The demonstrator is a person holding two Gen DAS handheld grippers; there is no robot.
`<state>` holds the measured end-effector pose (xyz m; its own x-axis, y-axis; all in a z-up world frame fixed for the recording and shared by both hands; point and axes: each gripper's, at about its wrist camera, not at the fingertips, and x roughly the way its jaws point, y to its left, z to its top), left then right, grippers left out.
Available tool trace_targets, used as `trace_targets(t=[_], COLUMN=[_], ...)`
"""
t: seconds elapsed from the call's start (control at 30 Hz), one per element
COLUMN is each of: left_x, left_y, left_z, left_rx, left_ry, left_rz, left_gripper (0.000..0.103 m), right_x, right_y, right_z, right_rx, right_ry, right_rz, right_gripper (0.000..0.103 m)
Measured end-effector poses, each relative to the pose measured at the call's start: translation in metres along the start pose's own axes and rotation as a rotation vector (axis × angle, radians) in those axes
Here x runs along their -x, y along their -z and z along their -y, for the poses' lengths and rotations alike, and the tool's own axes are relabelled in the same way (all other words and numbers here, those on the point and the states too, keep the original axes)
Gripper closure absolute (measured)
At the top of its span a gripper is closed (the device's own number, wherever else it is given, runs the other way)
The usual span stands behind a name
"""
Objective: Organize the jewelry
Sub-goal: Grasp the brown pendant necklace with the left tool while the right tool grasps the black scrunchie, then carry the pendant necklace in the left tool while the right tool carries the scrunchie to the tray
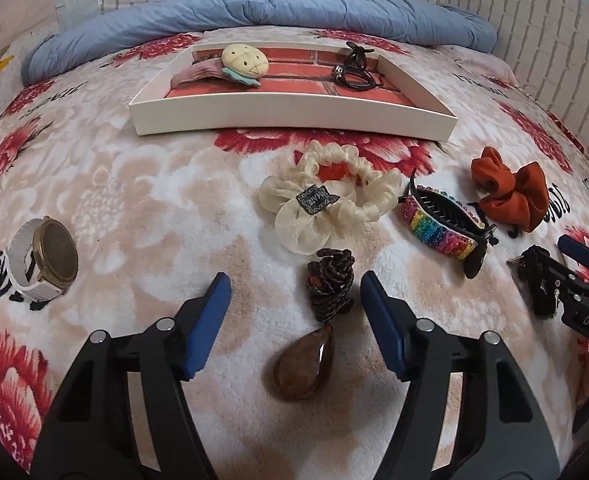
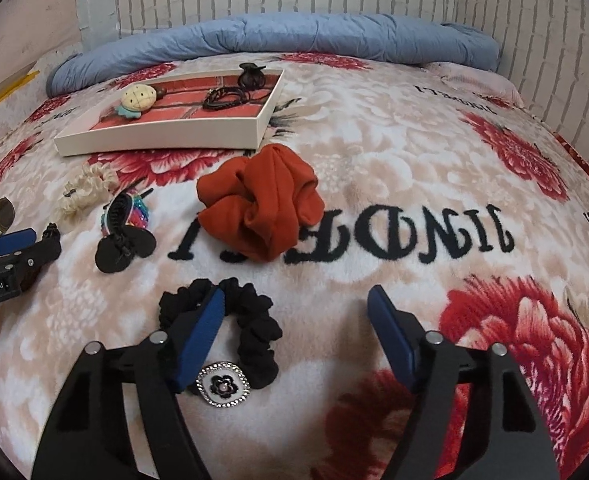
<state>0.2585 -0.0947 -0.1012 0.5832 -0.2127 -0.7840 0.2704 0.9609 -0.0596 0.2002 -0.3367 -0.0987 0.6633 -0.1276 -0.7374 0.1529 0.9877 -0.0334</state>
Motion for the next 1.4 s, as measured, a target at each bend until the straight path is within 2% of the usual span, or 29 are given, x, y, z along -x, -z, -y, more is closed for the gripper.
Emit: trace_targets(t=[0.27, 0.33, 0.43, 0.53, 0.67, 0.73, 1.0, 1.4], left_x=[0.001, 0.001, 0.001, 0.0, 0.0, 0.001, 0.009, 0.038], left_y=[0.001, 0.001, 0.001, 0.001, 0.001, 0.0, 0.0, 0.0], left_z=[-0.001, 0.0, 0.002, 0.001, -0.001, -0.001, -0.002, -0.007], left_rx=[0.002, -0.002, -0.012, -0.006, 0.002, 0.002, 0.01, 0.01], left_ry=[0.008, 0.017, 0.014, 0.009, 0.016, 0.021, 0.039, 0.052], left_rz=[0.006, 0.007, 0.008, 0.001, 0.0, 0.002, 0.012, 0.078], left_gripper=[0.049, 0.056, 0.06, 0.063, 0.07, 0.082, 0.083, 0.083], right_x=[-0.003, -0.003, -0.003, -0.001, 0.002, 0.003, 0.009, 0.036], right_y=[0.001, 0.001, 0.002, 0.003, 0.005, 0.005, 0.006, -0.003], right_z=[-0.004, -0.005, -0.004, -0.005, -0.005, -0.006, 0.001, -0.002], right_rx=[0.02, 0.02, 0.016, 0.01, -0.002, -0.005, -0.045, -0.049], right_ry=[-0.017, -0.026, -0.038, -0.049, -0.057, -0.058, -0.075, -0.086], right_rz=[-0.011, -0.016, -0.021, -0.024, -0.018, -0.015, 0.009, 0.11], right_gripper=[0.05, 0.053, 0.059, 0.068, 0.086, 0.088, 0.09, 0.09])
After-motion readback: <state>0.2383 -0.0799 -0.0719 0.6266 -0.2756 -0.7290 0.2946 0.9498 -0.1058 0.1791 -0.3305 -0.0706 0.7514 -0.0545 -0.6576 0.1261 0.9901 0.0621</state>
